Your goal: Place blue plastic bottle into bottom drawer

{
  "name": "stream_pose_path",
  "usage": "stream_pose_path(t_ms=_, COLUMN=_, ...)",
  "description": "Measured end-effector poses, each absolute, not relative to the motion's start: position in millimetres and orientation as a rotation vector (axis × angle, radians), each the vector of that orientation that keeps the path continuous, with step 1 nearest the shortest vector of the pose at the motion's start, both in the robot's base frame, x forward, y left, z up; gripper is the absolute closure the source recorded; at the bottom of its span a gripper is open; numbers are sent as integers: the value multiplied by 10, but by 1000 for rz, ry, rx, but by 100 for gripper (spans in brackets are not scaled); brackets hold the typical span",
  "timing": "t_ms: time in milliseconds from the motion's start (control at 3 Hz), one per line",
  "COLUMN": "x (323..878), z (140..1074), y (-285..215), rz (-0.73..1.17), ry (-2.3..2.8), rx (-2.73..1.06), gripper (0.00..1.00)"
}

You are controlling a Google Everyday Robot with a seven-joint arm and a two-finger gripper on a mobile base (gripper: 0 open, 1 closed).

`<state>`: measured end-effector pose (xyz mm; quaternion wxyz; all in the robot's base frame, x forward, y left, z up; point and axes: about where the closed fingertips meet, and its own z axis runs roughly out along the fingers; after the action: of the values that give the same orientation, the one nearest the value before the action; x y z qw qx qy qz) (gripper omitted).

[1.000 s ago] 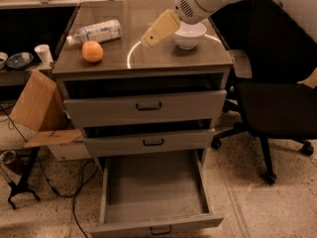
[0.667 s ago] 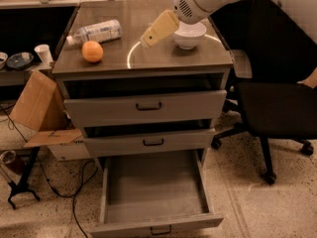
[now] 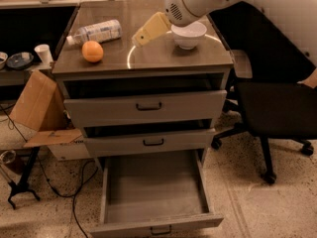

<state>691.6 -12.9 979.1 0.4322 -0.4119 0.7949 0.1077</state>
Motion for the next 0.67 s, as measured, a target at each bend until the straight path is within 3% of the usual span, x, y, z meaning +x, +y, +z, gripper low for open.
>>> stream_pose_path(t_ms=667, x=7499, z=9622, y=280, rz=365, ry=1897, rx=-886, gripper=0)
